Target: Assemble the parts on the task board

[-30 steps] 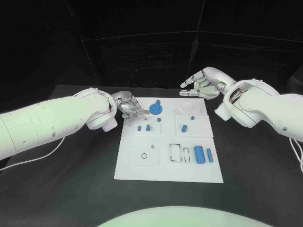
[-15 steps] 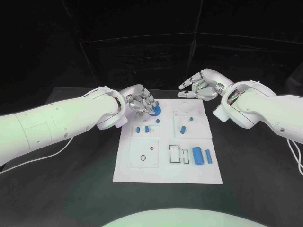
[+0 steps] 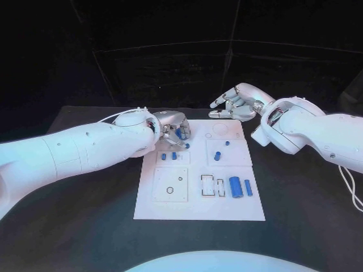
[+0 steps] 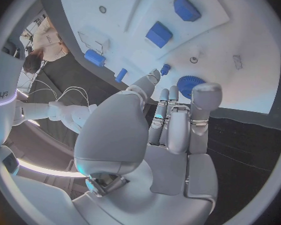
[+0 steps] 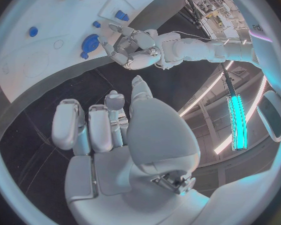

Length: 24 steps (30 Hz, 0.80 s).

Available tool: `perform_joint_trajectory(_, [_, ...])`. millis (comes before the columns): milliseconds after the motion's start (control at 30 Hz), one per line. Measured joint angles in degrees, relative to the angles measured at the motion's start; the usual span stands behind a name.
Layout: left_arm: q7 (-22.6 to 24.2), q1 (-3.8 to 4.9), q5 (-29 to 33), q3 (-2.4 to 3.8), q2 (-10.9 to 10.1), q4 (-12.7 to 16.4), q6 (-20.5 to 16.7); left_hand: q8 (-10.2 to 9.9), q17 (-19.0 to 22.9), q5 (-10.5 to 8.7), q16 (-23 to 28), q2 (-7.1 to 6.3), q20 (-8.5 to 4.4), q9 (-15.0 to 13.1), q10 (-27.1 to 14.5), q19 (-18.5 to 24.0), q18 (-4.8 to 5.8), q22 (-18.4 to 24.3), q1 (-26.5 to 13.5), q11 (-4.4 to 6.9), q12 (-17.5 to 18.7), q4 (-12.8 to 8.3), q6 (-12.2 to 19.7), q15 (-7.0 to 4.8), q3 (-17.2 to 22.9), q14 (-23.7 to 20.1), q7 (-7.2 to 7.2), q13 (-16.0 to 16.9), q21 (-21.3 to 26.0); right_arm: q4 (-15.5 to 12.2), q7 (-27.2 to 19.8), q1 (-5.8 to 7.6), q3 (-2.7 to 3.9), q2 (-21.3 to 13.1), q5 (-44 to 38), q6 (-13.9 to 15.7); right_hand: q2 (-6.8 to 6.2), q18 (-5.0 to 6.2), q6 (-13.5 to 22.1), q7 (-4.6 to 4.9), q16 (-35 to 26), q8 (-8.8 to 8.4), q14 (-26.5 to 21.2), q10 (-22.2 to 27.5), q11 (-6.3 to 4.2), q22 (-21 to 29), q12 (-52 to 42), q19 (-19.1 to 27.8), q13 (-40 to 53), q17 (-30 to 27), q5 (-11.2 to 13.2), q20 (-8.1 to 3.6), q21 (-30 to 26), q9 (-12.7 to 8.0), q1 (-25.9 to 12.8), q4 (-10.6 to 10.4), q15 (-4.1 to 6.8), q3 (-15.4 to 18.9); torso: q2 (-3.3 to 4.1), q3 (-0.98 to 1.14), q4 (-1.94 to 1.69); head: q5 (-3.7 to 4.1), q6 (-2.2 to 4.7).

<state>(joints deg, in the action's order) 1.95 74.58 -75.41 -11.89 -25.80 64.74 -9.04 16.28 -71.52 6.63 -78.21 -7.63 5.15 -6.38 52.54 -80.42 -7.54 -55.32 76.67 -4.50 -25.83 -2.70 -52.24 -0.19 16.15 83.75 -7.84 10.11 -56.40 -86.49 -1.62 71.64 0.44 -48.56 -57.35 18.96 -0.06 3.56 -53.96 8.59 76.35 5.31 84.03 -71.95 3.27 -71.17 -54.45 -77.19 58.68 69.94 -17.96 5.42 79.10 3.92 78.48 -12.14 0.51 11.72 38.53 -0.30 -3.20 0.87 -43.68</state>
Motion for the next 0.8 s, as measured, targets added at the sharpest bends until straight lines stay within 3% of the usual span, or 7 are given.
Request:
perform_joint_trajectory(333, [-0.45, -0.31, -4.17, -0.27, 2.53, -2.51, 1.52, -0.97, -0.12, 0.01, -0.56, 0.29, -0.09, 0.65, 1.02, -0.90, 0.01, -2.98, -0.29, 0.21, 1.02, -0.23, -1.32, -0.21, 0.58, 0.21, 0.48, -1.68, -2.88, 0.06, -0.01, 0.00, 0.00, 0.17, -0.01, 0.03, 0.00, 0.00, 0.00, 0.00, 0.00, 0.00, 0.00, 0.00, 0.00, 0.00, 0.00, 0.00, 0.00, 0.00, 0.00, 0.00, 0.00, 0.00, 0.00, 0.00, 0.00, 0.00, 0.10, 0.00, 0.18, 0.11, 0.04])
perform_joint_trajectory(800, [-0.55, -0.55, -5.49, -0.29, 4.17, -3.85, 3.11, -1.82, 0.67, 0.01, -0.56, 1.16, -0.32, 1.10, 3.97, -1.54, 0.01, -4.95, 0.08, 0.61, 2.60, -0.95, -3.57, -0.42, 3.02, 0.42, 0.88, -3.58, -4.84, 0.08, -0.02, 0.00, 0.00, 0.34, -0.01, 0.03, 0.00, 0.00, 0.00, 0.00, 0.00, 0.00, 0.00, 0.00, 0.00, 0.00, 0.00, 0.00, 0.00, 0.00, 0.00, 0.00, 0.00, 0.00, 0.00, 0.00, 0.00, 0.00, 0.11, 0.00, 0.14, 0.43, -0.12])
